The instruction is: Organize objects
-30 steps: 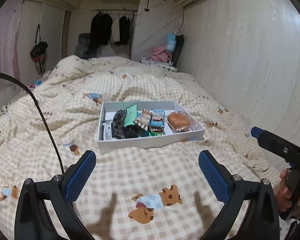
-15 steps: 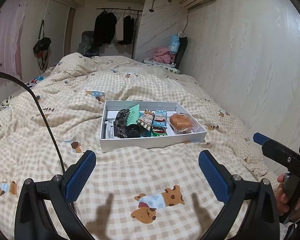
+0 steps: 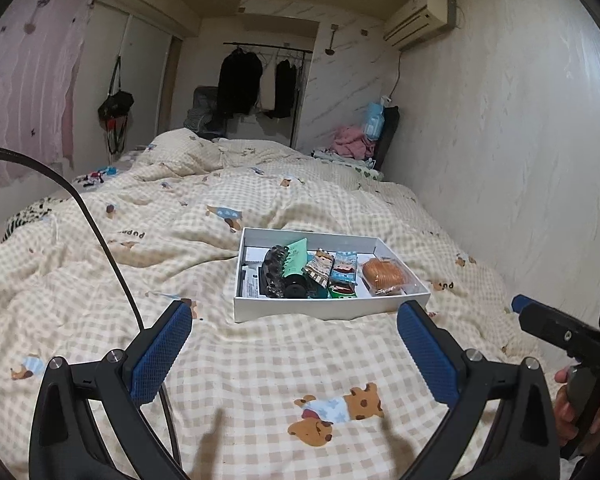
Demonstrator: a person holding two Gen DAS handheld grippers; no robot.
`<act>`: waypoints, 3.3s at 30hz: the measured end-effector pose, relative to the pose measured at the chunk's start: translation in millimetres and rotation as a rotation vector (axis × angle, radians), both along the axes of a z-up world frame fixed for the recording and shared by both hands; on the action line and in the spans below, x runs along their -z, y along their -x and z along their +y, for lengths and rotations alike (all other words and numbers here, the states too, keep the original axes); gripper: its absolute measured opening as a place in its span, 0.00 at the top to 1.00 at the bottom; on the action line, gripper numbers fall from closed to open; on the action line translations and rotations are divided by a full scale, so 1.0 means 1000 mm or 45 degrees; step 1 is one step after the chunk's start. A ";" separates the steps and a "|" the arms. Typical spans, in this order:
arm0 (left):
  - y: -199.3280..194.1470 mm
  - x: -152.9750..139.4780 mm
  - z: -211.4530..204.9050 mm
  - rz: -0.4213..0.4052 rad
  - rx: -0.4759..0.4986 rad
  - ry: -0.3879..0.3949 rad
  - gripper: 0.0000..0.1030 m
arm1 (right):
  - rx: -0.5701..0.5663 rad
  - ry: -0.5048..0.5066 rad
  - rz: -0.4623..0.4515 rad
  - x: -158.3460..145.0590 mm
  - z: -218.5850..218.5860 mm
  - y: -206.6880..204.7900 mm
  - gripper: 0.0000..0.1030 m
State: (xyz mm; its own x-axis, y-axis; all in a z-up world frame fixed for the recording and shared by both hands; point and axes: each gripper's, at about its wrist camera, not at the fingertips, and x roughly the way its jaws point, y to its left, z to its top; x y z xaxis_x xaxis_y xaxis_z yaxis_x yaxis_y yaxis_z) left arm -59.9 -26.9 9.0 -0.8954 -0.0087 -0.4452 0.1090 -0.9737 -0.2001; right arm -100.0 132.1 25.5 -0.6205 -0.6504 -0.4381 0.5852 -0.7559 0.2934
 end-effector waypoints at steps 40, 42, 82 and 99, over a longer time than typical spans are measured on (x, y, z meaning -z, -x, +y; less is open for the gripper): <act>-0.024 -0.002 0.000 0.129 0.106 -0.084 0.00 | -0.035 -0.031 -0.022 0.004 -0.005 0.002 0.01; -0.023 -0.003 0.007 0.123 0.140 -0.053 0.00 | -0.036 -0.032 -0.024 0.004 -0.006 0.002 0.01; -0.002 0.003 0.050 -0.104 0.207 0.315 0.00 | -0.039 -0.029 -0.029 0.003 -0.006 0.002 0.01; 0.010 -0.001 0.012 -0.147 0.235 0.023 0.00 | -0.044 -0.019 -0.044 0.005 -0.006 0.002 0.01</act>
